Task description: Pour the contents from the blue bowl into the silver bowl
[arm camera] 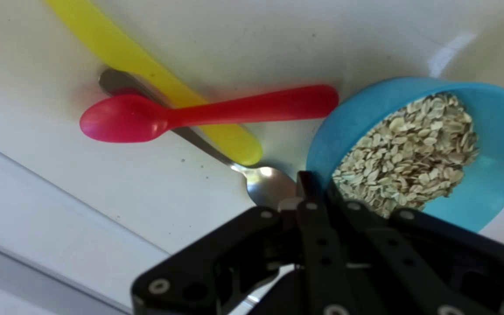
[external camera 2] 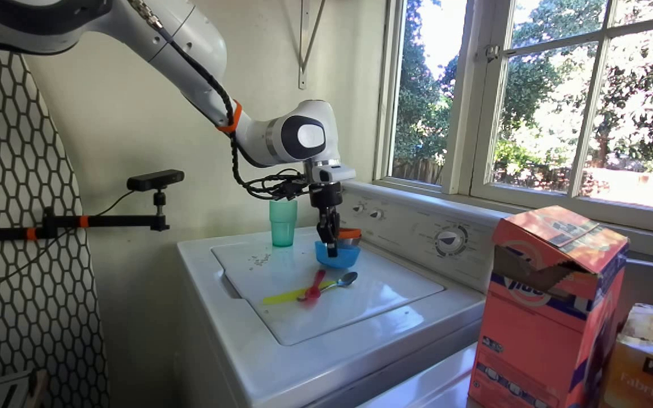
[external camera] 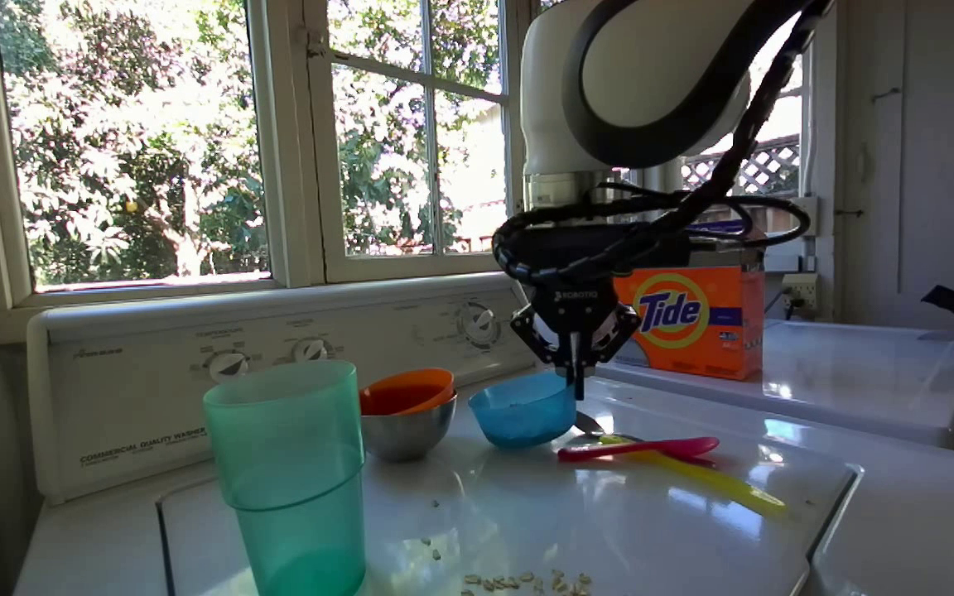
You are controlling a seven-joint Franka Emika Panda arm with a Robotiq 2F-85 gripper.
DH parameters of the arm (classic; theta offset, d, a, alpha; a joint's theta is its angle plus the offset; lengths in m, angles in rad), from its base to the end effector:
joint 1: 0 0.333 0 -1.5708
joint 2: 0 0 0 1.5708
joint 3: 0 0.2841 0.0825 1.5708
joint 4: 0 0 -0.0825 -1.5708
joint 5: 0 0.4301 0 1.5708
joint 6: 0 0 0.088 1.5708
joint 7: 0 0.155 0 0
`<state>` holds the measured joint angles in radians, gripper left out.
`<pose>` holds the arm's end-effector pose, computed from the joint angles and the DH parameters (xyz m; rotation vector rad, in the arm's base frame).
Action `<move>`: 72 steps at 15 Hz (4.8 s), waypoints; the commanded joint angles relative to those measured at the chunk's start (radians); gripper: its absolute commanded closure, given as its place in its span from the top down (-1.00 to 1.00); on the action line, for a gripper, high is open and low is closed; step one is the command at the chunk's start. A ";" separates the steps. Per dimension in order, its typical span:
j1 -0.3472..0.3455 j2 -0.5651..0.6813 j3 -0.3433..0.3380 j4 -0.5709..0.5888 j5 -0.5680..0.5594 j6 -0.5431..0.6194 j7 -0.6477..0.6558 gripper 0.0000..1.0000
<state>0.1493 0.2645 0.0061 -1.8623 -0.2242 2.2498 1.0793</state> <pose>0.6642 0.0893 0.2871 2.8118 -1.1786 0.3134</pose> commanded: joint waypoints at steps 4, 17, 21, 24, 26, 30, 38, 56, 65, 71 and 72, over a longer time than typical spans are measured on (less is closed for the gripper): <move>0.011 -0.025 -0.042 0.007 -0.141 0.004 0.011 -0.98; -0.046 0.098 -0.079 0.139 -0.109 0.016 0.166 -0.98; -0.053 0.034 -0.058 0.126 -0.008 -0.038 0.086 -0.98; -0.042 0.055 -0.072 0.138 -0.034 -0.015 0.107 -0.93; -0.043 0.046 -0.069 0.137 -0.031 -0.019 0.105 -0.93; -0.013 0.023 -0.058 0.121 -0.067 0.011 0.104 -0.98; 0.090 -0.021 -0.016 0.200 -0.230 -0.092 0.117 -0.98; 0.150 0.129 0.021 0.352 -0.536 -0.265 0.303 -0.98; 0.252 0.278 0.025 0.522 -0.748 -0.379 0.210 -0.98; 0.282 0.377 0.029 0.649 -0.883 -0.403 0.138 -0.98; 0.285 0.388 0.035 0.671 -0.879 -0.424 0.099 -0.98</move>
<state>0.4161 0.5876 0.0348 -1.2919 -1.0721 1.8885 1.2546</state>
